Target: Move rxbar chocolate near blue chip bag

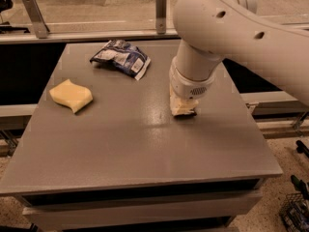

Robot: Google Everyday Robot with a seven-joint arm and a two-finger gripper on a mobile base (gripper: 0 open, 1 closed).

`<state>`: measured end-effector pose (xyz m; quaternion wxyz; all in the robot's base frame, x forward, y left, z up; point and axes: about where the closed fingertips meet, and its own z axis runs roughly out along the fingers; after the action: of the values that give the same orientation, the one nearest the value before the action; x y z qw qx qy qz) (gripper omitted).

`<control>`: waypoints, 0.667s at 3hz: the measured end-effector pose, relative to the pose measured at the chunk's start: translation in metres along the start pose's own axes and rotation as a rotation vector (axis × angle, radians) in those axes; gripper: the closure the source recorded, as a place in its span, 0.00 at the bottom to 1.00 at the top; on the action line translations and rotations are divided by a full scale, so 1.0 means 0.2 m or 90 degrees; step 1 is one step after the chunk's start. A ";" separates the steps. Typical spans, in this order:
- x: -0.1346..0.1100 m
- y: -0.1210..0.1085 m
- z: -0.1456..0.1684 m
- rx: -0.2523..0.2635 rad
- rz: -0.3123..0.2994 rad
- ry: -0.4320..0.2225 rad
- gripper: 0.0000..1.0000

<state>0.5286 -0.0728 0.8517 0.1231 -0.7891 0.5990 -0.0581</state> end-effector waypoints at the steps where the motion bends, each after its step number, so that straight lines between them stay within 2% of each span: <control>1: 0.01 0.00 -0.01 -0.009 0.007 0.005 0.55; 2: 0.01 0.00 -0.03 -0.013 0.009 0.006 0.32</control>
Offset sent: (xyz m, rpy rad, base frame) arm -0.0009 -0.0030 0.0111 -0.0128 0.0289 -0.0210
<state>0.5274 -0.0751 0.8583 0.1126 -0.7856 0.6059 -0.0550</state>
